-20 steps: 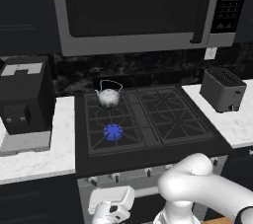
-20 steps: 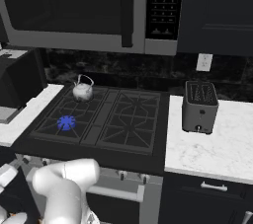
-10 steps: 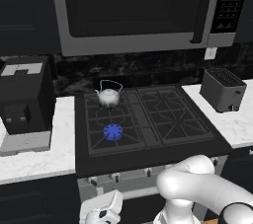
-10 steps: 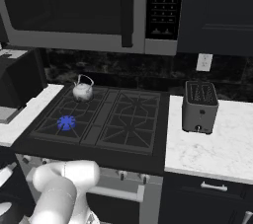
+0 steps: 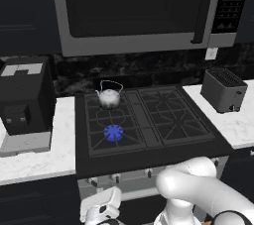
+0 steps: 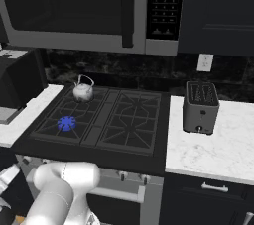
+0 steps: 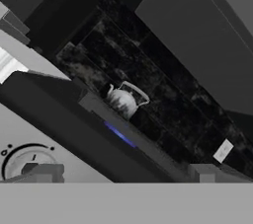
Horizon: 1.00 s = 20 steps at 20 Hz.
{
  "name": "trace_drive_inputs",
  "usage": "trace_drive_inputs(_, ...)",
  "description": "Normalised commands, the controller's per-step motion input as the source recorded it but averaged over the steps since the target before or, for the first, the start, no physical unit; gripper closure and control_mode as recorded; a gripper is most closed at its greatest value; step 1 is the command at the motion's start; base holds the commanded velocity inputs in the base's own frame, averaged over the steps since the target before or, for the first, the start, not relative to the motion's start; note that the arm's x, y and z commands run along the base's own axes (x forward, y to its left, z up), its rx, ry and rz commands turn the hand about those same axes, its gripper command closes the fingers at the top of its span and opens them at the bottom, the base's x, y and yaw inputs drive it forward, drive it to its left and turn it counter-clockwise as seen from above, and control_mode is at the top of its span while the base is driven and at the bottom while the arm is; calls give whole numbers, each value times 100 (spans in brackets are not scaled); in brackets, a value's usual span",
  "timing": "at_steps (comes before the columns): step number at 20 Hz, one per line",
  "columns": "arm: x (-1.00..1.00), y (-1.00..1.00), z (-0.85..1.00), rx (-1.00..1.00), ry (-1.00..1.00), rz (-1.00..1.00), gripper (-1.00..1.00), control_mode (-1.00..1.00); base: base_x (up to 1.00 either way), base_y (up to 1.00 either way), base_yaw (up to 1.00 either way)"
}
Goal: Turn off the front left burner of the stove.
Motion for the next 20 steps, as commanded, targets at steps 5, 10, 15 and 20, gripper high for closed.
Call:
trace_drive_inputs(5, 12, 15, -22, 5, 0, 12, -100, -100, 0, 0, 0)
trace_drive_inputs(10, 14, 17, -6, 6, 0, 4, -100, -100, 0, 0, 0)
trace_drive_inputs(15, 26, 3, -8, 0, 1, 0, -100, -100, 0, 0, 0)
trace_drive_inputs(20, 15, 0, -25, 0, 1, 0, -100, -100, 0, 0, 0)
